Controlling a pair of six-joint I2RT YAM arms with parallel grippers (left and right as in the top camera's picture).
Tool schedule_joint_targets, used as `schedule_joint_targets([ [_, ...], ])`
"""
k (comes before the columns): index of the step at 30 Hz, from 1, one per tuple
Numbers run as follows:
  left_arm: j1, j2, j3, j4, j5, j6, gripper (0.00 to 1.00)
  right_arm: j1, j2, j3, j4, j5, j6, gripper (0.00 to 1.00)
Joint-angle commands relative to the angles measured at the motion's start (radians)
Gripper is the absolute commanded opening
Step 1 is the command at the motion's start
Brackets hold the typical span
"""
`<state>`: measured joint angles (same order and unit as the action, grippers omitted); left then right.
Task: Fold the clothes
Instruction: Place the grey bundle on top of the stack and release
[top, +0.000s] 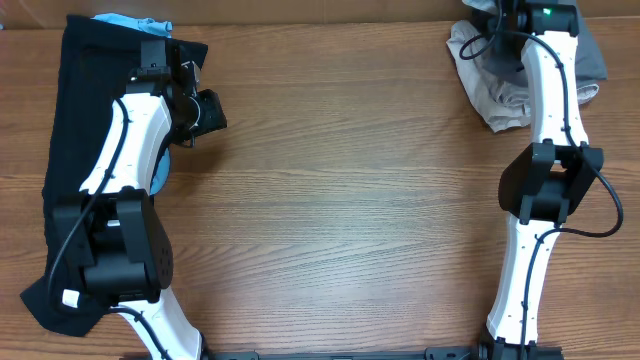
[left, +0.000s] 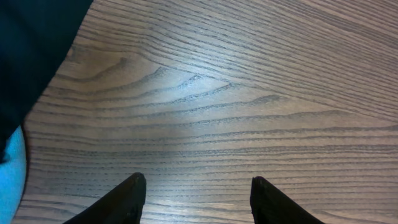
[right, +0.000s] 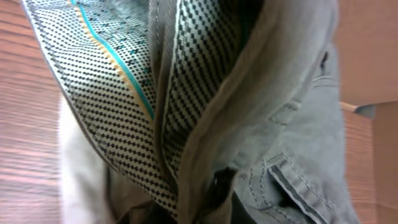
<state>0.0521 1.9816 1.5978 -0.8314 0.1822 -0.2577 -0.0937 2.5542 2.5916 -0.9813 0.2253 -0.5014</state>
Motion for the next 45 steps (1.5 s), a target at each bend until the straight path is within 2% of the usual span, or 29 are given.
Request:
schedule_joint_targets([
  [1, -0.007, -0.003, 0.007, 0.0, -0.009, 0.007, 0.59, 0.042, -0.014, 0.013, -0.042, -0.026, 0.078, 0.53],
  [2, -0.007, -0.003, 0.007, -0.002, -0.008, 0.007, 0.61, 0.051, -0.015, 0.014, -0.066, -0.025, 0.103, 1.0],
  [5, -0.008, -0.003, 0.007, -0.006, 0.006, 0.007, 0.66, 0.077, -0.036, 0.022, -0.133, -0.028, 0.246, 1.0],
  [7, -0.008, -0.003, 0.007, -0.006, 0.006, 0.008, 0.7, 0.097, -0.067, 0.034, -0.172, -0.07, 0.283, 1.0],
  [8, -0.008, -0.003, 0.007, -0.006, 0.005, 0.008, 0.78, 0.109, -0.093, 0.044, -0.194, -0.111, 0.291, 1.0],
  [10, -0.007, -0.003, 0.007, -0.006, 0.005, 0.008, 0.86, 0.13, -0.14, 0.064, -0.224, -0.167, 0.294, 1.0],
  [12, -0.007, -0.003, 0.007, -0.011, 0.001, 0.008, 1.0, 0.157, -0.211, 0.092, -0.254, -0.214, 0.312, 1.0],
  [16, -0.007, -0.003, 0.007, -0.011, 0.001, 0.008, 1.0, 0.217, -0.351, 0.116, -0.303, -0.221, 0.376, 1.0],
  [24, -0.007, -0.003, 0.007, -0.008, 0.001, 0.008, 1.0, 0.309, -0.56, 0.116, -0.454, -0.22, 0.375, 1.0],
  [39, -0.007, -0.003, 0.007, -0.008, 0.001, 0.008, 1.0, 0.319, -0.579, 0.104, -0.481, -0.218, 0.373, 1.0],
  [42, -0.007, -0.003, 0.007, -0.008, 0.001, 0.008, 1.0, 0.324, -0.585, 0.104, -0.484, -0.124, 0.367, 1.0],
  [45, -0.007, -0.003, 0.007, -0.008, 0.001, 0.008, 1.0, 0.34, -0.606, 0.104, -0.51, -0.114, 0.367, 1.0],
])
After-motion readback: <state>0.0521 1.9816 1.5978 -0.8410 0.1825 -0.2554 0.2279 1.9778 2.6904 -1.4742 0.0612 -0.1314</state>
